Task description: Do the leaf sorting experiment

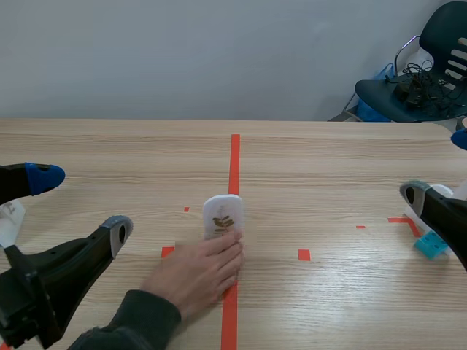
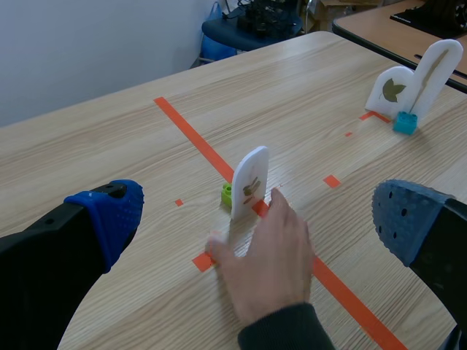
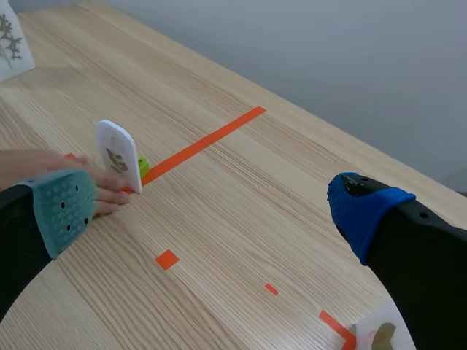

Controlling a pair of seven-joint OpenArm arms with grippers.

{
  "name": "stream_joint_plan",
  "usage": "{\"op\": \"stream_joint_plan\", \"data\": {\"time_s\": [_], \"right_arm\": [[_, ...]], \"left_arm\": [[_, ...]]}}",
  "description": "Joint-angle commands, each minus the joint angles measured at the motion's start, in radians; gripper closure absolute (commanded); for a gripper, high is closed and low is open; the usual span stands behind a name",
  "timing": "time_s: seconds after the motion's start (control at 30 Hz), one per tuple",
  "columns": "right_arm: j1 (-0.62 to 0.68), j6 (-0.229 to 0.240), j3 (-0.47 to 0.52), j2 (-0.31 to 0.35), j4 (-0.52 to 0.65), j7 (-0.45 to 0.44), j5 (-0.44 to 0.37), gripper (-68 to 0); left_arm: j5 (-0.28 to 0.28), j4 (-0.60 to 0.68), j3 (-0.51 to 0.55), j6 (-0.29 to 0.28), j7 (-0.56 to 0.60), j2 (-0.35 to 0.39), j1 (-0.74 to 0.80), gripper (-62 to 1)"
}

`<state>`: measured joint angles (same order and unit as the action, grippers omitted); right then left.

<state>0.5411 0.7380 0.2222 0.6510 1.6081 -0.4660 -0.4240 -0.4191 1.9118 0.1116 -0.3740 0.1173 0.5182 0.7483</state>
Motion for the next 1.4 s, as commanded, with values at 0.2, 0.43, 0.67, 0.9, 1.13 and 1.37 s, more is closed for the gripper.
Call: {"op": "stream_joint_plan", "data": {"time_s": [0.2,0.43,0.67,0.9,1.13,1.37], "right_arm": [[-0.010,0.008,0.010,0.008,0.002,-0.018,-0.014,-67.9],[-0.010,0.008,0.010,0.008,0.002,-0.018,-0.014,-67.9],[-0.010,0.008,0.010,0.008,0.002,-0.018,-0.014,-67.9],[-0.010,0.008,0.010,0.008,0.001,-0.018,-0.014,-67.9],[-0.015,0.008,0.010,0.008,0.001,-0.018,-0.014,-67.9],[-0.015,0.008,0.010,0.008,0.001,-0.018,-0.014,-67.9]], "left_arm": [[-0.001,0.013,-0.002,-0.006,-0.019,-0.006,-0.030,-62.3],[0.092,-0.113,-0.098,-0.006,-0.077,-0.008,-0.185,-62.3],[0.174,-0.418,-0.274,-0.006,0.010,-0.064,-0.428,-62.3],[0.296,-0.711,-0.426,-0.006,0.142,-0.161,-0.642,-62.3],[0.402,-0.914,-0.521,0.022,0.223,-0.253,-0.796,-62.3],[0.409,-1.051,-0.562,0.068,0.260,-0.315,-0.890,-62.3]]}}
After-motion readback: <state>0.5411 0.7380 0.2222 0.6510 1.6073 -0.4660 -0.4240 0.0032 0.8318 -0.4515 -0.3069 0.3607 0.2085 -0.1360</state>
